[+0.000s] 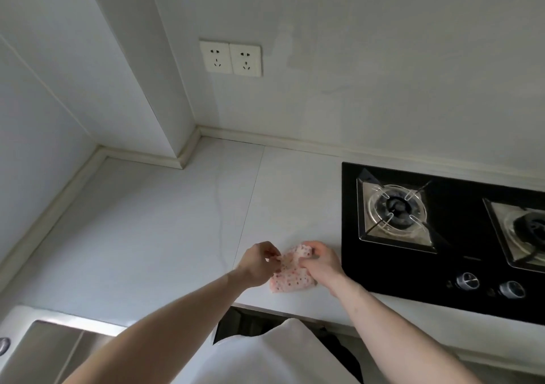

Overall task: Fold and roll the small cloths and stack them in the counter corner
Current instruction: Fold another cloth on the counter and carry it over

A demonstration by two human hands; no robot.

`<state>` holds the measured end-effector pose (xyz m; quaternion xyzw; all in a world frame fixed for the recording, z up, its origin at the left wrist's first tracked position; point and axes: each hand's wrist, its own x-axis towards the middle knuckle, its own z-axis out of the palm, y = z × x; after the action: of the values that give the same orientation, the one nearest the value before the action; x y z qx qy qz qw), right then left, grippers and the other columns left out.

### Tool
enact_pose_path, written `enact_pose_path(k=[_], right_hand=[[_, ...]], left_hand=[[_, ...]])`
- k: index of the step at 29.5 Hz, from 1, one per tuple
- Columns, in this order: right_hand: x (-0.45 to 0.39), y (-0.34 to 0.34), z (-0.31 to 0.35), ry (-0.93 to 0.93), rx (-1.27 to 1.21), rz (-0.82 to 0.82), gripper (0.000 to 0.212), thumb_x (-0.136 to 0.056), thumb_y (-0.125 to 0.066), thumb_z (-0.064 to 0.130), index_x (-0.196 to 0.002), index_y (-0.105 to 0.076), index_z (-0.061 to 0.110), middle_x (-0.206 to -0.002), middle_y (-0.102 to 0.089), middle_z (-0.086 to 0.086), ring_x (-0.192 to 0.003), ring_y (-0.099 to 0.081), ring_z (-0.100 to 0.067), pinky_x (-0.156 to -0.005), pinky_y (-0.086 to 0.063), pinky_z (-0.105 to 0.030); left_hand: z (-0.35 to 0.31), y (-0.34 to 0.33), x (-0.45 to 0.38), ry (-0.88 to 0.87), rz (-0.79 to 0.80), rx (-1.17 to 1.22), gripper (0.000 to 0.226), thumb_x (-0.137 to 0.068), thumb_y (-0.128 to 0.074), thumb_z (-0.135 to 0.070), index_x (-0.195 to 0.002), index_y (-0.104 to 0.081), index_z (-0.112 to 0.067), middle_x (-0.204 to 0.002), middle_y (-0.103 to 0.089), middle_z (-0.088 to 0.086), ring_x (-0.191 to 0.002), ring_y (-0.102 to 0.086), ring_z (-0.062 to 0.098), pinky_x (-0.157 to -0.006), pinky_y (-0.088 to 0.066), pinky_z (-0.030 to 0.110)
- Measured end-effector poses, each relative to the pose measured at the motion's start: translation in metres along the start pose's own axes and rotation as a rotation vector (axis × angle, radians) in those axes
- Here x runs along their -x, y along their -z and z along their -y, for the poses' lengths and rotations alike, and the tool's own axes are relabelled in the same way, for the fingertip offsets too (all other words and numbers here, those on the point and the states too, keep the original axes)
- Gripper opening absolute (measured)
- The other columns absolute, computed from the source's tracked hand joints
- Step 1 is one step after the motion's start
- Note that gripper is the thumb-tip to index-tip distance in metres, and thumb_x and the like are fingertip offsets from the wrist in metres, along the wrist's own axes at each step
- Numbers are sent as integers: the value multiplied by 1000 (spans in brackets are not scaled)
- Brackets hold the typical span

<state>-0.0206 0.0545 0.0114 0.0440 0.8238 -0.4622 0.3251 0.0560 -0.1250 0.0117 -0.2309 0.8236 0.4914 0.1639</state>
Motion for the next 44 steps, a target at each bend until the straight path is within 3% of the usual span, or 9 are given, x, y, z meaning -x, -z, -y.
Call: enact_pose_path(k=[4, 7, 11, 17, 28, 33, 37, 39, 44], right_hand=[[-1, 1, -4, 91, 40, -64, 13, -83, -79, 15, -85, -72, 26, -89, -74, 4, -87, -71, -20, -61, -53, -22], [3, 6, -12, 223, 207, -101, 9, -84, -76, 15, -79, -71, 21, -83, -69, 7, -77, -66, -16, -53, -42, -11], [5, 13, -32, 368, 436, -95, 13, -87, -72, 13, -83, -73, 26, -97, -60, 14, -89, -61, -7, -70, -42, -12], [8, 9, -58, 392, 640, -7, 16, -93, -70, 26, -106, -77, 31, -114, -47, 16, -106, -54, -7, -86, -47, -22], [30, 7, -73, 336, 749, 96, 50, -94, -61, 25, -140, -57, 44, -131, -37, 14, -126, -46, -10, -108, -46, -29], [39, 15, -81, 330, 628, 84, 38, -92, -65, 26, -129, -66, 34, -129, -41, 15, -127, -47, -8, -111, -39, -24], [51, 33, -80, 351, 355, -71, 12, -89, -73, 29, -98, -67, 31, -114, -49, 23, -112, -59, -2, -94, -45, -16], [61, 48, -75, 303, 206, -123, 24, -88, -75, 40, -107, -62, 35, -119, -52, 25, -111, -57, 1, -86, -48, -16], [90, 105, -73, 202, -11, -106, 70, -77, -73, 66, -140, -50, 42, -137, -49, 27, -126, -48, 2, -105, -48, -29]], left_hand=[[-1, -5, 4, -31, -71, -51, 12, -92, -62, -15, -93, -68, -25, -93, -71, -11, -79, -66, 8, -59, -46, 11], [3, -12, 6, -49, -47, -92, 24, -91, -55, -13, -91, -70, -31, -105, -73, -13, -89, -70, 12, -70, -56, 23], [7, -19, 7, -119, -28, -231, 28, -94, -53, -6, -96, -71, -27, -127, -66, -8, -111, -65, 16, -100, -53, 34], [17, -22, 4, -52, 43, -382, 30, -102, -50, -16, -130, -59, -18, -156, -39, -2, -136, -49, 23, -113, -38, 28], [6, -34, -6, -50, 56, -396, 60, -99, -57, -35, -152, -34, -22, -150, -46, -3, -138, -40, 22, -113, -37, 36], [7, -40, -14, 12, 34, -453, 23, -95, -51, -29, -113, -66, -25, -110, -54, -2, -114, -50, 24, -97, -48, 38], [-1, -43, -3, -20, -16, -302, 13, -90, -62, -27, -102, -67, -30, -103, -60, -9, -99, -61, 20, -85, -52, 34], [-16, -49, 8, -66, 4, -227, 11, -89, -64, -25, -95, -64, -34, -97, -66, -14, -94, -64, 16, -80, -52, 32], [-84, -80, 35, -237, 135, -61, 8, -92, -64, -18, -91, -62, -26, -80, -69, -8, -67, -58, 4, -61, -45, 22]])
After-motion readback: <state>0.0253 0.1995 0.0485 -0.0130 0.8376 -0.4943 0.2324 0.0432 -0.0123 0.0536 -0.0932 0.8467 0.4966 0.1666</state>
